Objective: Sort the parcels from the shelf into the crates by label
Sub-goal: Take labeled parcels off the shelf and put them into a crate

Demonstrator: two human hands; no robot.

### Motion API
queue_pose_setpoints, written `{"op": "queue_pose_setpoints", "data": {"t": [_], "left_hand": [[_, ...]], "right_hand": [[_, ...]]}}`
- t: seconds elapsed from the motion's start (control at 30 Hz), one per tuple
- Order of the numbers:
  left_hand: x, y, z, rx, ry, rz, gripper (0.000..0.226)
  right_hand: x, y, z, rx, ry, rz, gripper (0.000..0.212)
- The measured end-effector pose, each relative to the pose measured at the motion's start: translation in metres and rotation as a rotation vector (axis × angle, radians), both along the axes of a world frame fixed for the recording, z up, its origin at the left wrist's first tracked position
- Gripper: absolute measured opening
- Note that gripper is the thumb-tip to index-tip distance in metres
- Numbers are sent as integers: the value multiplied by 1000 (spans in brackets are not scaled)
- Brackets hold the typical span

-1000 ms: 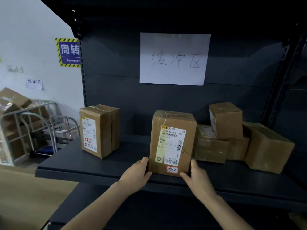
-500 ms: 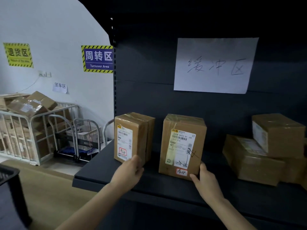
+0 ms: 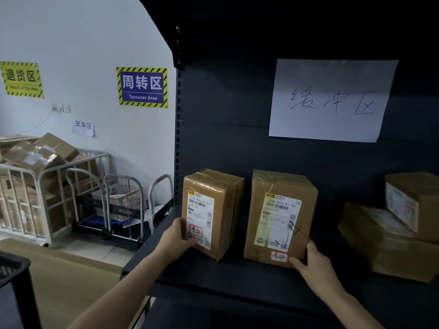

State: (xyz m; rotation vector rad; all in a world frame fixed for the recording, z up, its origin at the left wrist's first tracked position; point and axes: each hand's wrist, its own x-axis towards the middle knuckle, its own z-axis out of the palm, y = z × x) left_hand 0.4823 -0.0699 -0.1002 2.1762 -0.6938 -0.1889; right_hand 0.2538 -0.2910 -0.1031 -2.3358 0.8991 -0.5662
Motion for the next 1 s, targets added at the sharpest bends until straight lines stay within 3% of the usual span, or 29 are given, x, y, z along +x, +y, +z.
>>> {"op": "queue_pose_setpoints", "data": {"t": [0.17, 0.3, 0.43, 0.8, 1.0], "left_hand": [[-8, -4, -8, -28, -51, -16, 54], [-11, -9, -11, -4, -79, -45, 66], [-14, -16, -8, 2, -123, -100, 59], [-19, -33, -8, -105, -32, -117, 63], [-20, -33, -6, -115, -22, -97, 52]], "right_hand": [[-1, -4, 1, 23, -8, 28, 60], [-1, -11, 5, 65, -14, 68, 62], [3, -17, 8, 121, -27, 126, 69], [12, -33, 7, 157, -27, 135, 64], [11, -34, 12, 170, -41, 175, 59]]}}
